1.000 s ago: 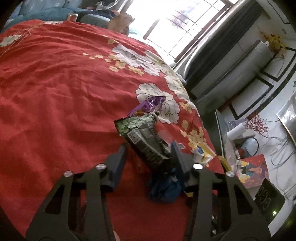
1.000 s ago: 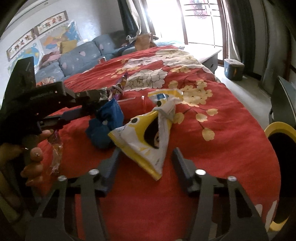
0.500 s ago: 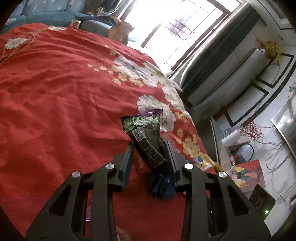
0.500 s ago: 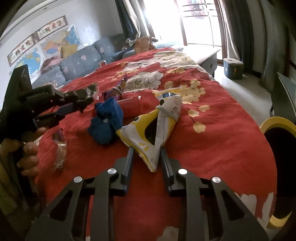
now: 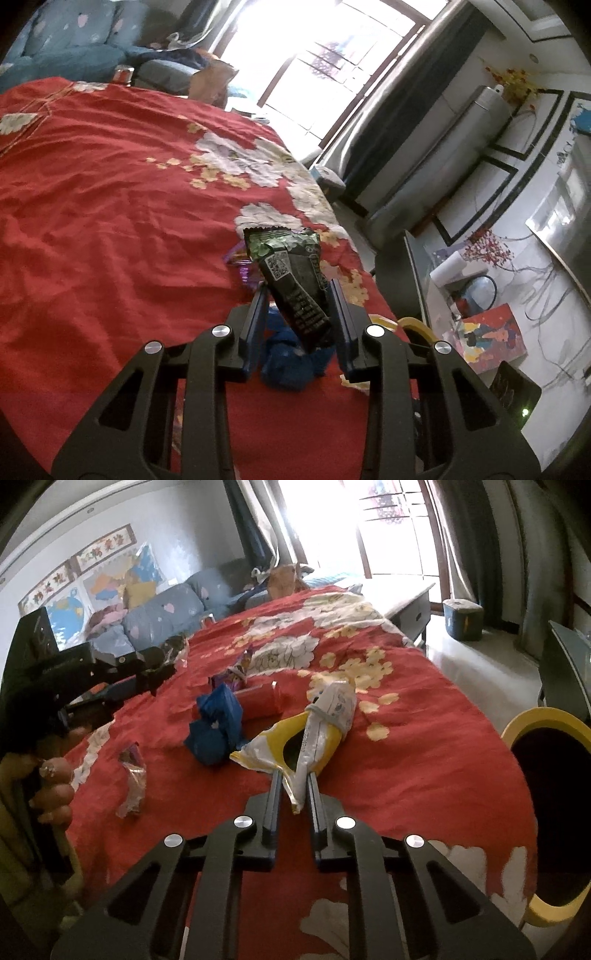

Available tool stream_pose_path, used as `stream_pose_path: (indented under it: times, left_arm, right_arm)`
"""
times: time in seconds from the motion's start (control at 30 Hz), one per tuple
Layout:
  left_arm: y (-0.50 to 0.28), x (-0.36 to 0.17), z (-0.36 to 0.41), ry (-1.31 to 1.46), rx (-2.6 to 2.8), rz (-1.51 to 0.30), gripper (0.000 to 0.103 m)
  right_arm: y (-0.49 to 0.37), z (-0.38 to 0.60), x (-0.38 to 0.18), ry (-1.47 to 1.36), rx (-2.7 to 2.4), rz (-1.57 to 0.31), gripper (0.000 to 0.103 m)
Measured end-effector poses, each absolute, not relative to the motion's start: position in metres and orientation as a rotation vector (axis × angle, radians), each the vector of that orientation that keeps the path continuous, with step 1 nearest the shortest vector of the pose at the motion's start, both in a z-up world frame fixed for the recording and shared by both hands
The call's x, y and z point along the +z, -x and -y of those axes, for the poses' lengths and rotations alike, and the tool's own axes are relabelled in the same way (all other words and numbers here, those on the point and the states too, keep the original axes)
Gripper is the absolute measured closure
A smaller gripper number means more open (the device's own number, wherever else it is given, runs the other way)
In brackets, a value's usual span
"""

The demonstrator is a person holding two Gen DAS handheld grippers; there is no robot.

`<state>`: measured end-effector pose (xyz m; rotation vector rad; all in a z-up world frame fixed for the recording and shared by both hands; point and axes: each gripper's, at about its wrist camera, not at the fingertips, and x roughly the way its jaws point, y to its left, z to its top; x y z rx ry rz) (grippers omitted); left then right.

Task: Collect trash
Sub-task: 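Carry the green wrapper and yellow-white bag over the bin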

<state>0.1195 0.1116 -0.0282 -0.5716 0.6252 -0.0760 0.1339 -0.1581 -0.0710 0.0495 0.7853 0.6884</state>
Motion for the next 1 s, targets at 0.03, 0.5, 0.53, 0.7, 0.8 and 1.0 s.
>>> stream_pose_path:
  times: [0.03,0.5,0.53,0.7,0.8,1.0]
  left_arm:
    - [-0.119,-0.027,-0.109,0.567,-0.084,-0.625,0.077]
    - [-0.117,-0.016,-0.069,0.503,-0.162,-0.627,0.078]
    - [-0.117,-0.016,-0.067,0.498,-0.168,-0.627,0.078]
    - [-0.117,-0.012,-0.049,0.466,-0.207,-0.633,0.078]
    - [-0.117,-0.012,-0.038,0.448,-0.227,-0.637,0.078]
    - [-0.118,-0.009,-0.017,0.414,-0.265,-0.646,0.08]
  right_arm:
    - [-0.134,0.159,-0.07,-0.052,0.687,-0.782,0.092]
    - [-0.136,0.195,-0.049,-0.127,0.628,-0.709,0.092]
    - [-0.136,0.199,-0.047,-0.135,0.62,-0.703,0.092]
    - [-0.139,0.216,-0.04,-0.168,0.584,-0.678,0.092]
    - [-0.142,0.229,-0.037,-0.189,0.558,-0.663,0.092]
    - [-0.146,0.252,-0.033,-0.22,0.512,-0.647,0.092]
